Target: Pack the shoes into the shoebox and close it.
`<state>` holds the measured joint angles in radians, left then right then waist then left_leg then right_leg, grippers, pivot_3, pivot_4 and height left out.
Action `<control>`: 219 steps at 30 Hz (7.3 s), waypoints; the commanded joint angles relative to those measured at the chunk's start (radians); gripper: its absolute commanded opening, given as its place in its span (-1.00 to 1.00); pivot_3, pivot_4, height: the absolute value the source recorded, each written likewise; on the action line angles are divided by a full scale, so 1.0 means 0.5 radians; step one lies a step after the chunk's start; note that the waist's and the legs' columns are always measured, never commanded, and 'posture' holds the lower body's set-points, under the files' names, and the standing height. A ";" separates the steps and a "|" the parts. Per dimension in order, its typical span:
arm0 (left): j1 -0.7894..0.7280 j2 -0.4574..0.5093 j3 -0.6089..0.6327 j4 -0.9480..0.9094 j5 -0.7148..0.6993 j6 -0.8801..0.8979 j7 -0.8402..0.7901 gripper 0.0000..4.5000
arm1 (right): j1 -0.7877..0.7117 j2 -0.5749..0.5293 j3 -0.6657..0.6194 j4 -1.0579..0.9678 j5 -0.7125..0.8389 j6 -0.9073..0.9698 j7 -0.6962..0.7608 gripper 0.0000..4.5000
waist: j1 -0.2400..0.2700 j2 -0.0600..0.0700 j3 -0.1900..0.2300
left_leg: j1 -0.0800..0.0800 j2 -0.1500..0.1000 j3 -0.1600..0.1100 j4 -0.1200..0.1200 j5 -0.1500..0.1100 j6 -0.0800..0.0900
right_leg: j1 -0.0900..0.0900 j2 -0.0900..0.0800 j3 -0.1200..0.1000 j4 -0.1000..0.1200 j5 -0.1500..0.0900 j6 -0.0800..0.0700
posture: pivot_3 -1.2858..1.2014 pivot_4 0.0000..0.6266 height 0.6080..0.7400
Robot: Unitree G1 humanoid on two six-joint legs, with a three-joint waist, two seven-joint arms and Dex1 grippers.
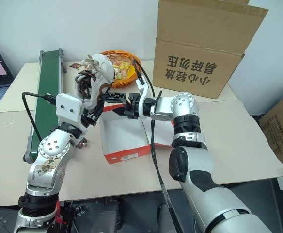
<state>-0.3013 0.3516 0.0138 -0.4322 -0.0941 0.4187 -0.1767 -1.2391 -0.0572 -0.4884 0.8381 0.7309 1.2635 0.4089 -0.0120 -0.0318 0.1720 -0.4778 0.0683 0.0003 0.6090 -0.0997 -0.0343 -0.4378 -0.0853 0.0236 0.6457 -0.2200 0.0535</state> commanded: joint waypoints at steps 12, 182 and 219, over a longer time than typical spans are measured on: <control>0.008 -0.007 -0.013 -0.110 -0.032 0.035 -0.118 0.17 | -0.121 -0.091 -0.068 0.147 0.036 -0.264 0.128 1.00 | -0.015 0.000 0.000 | 0.000 0.000 0.000 -0.001 0.000 0.000 | -0.001 0.000 0.000 0.000 0.000 0.000 | 0.03 -0.52 0.52; 0.247 1.273 0.618 -0.640 -1.886 1.170 -1.166 1.00 | 1.140 -0.924 1.375 -1.834 2.483 -0.135 -2.910 0.26 | -0.049 0.007 0.003 | 0.002 0.008 -0.004 0.000 0.000 0.007 | 0.003 0.016 0.018 -0.009 -0.009 -0.013 | 0.03 -0.52 0.52; -0.037 0.331 0.658 -0.434 -1.144 0.880 0.432 1.00 | 0.825 -1.246 1.316 -2.349 0.663 -0.917 -0.891 0.99 | 0.014 0.005 0.002 | 0.001 0.004 0.002 0.002 0.000 0.007 | 0.002 0.015 0.025 -0.010 -0.008 -0.007 | 0.03 -0.52 0.52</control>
<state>-0.3041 0.5399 0.3185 -0.6323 -0.7529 0.8921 -0.1045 -0.8481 -0.6730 0.1541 -0.2480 1.1894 0.9339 -0.1931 -0.0051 -0.0293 0.1733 -0.4772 0.0705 0.0012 0.6103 -0.0998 -0.0306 -0.4365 -0.0770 0.0365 0.6409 -0.2245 0.0545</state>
